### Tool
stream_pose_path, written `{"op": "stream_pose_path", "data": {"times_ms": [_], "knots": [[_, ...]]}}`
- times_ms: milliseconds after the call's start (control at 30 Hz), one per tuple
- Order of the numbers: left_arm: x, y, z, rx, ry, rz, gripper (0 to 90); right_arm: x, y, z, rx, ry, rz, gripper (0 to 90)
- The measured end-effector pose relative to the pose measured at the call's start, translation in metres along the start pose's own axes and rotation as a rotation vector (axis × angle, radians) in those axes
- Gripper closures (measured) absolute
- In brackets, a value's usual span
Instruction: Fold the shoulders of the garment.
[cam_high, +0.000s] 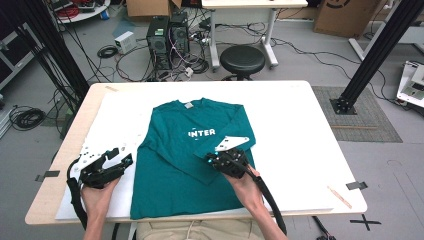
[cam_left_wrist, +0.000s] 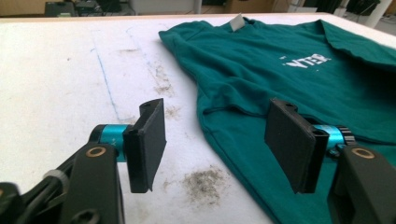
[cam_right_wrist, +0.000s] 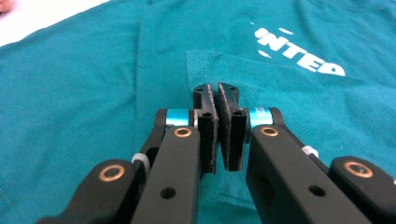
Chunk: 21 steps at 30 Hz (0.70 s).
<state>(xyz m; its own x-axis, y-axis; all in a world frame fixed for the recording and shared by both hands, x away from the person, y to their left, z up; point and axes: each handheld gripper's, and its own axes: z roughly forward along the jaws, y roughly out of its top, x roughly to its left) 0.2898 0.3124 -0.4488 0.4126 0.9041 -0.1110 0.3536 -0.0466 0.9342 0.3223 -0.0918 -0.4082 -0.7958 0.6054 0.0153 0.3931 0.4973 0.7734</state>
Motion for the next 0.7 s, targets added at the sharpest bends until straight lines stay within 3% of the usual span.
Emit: {"op": "stream_pose_path", "data": {"times_ms": [67, 233, 700], "knots": [[0.0, 0.0, 0.001, 0.011, 0.013, -0.012, 37.6, 0.004, 0.003, 0.005, 0.005, 0.007, -0.005, 87.6], [-0.002, 0.0, 0.001, 0.004, 0.005, 0.009, 37.6, 0.016, 0.008, 0.018, 0.018, 0.033, -0.031, 87.5], [-0.002, 0.0, 0.001, 0.011, -0.005, 0.021, 37.6, 0.039, 0.019, 0.052, 0.01, 0.118, -0.023, 87.3]]}}
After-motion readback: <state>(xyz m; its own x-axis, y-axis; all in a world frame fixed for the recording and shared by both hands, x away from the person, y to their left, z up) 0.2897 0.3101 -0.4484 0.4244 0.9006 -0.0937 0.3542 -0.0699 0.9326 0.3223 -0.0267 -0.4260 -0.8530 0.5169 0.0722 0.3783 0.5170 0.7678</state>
